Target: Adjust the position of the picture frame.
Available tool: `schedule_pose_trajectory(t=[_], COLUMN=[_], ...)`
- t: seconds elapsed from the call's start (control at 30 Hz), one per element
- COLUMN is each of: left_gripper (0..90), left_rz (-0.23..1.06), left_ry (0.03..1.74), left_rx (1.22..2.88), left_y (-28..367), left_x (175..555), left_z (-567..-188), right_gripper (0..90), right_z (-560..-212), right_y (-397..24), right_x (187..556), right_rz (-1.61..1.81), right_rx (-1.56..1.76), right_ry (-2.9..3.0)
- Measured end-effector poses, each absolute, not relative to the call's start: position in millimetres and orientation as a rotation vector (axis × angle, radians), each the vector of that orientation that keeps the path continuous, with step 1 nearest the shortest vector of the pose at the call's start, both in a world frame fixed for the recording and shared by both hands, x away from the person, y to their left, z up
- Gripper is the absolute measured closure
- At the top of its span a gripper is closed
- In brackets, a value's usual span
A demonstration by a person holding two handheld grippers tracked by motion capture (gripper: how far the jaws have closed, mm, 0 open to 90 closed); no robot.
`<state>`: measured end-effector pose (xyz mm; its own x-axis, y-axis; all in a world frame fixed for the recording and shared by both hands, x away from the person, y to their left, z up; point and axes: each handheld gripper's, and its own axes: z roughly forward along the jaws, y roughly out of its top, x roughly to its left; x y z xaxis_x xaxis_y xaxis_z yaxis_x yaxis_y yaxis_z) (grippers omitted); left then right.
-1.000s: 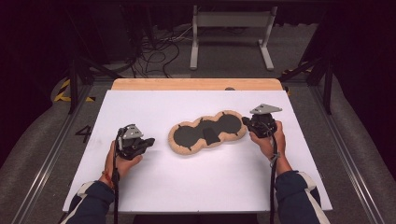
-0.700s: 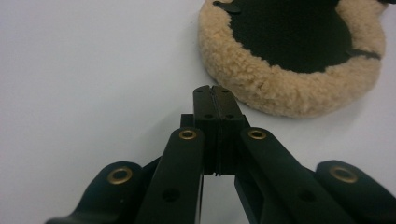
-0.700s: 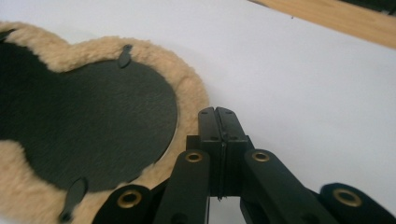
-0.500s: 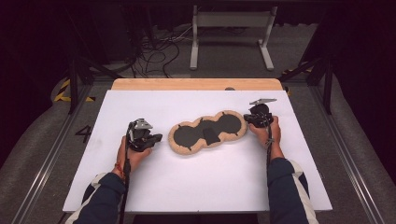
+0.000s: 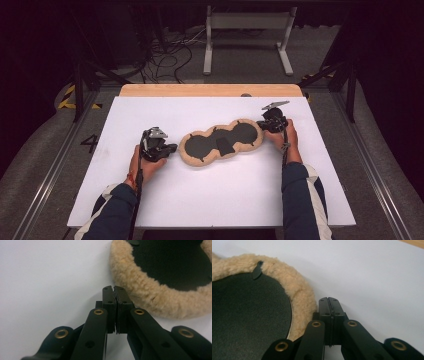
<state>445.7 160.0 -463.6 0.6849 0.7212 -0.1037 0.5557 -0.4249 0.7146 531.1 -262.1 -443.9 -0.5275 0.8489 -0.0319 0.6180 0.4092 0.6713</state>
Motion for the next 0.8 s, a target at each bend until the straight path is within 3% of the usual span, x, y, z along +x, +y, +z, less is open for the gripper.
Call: schedule_pose_trajectory(t=[0.43, 0.8], left_gripper=[90.0, 90.0], left_rz=[0.244, 0.263], left_ry=[0.957, 0.934], left_rx=[2.138, 2.159], left_y=[178, 171], left_x=[446, 443], left_z=[-465, -464], right_gripper=[90.0, 90.0], right_z=[-443, -446], right_y=[-249, -262], right_x=[508, 466], right_rz=[0.882, 0.941], right_rx=[1.154, 1.171], right_ry=[2.410, 2.405])
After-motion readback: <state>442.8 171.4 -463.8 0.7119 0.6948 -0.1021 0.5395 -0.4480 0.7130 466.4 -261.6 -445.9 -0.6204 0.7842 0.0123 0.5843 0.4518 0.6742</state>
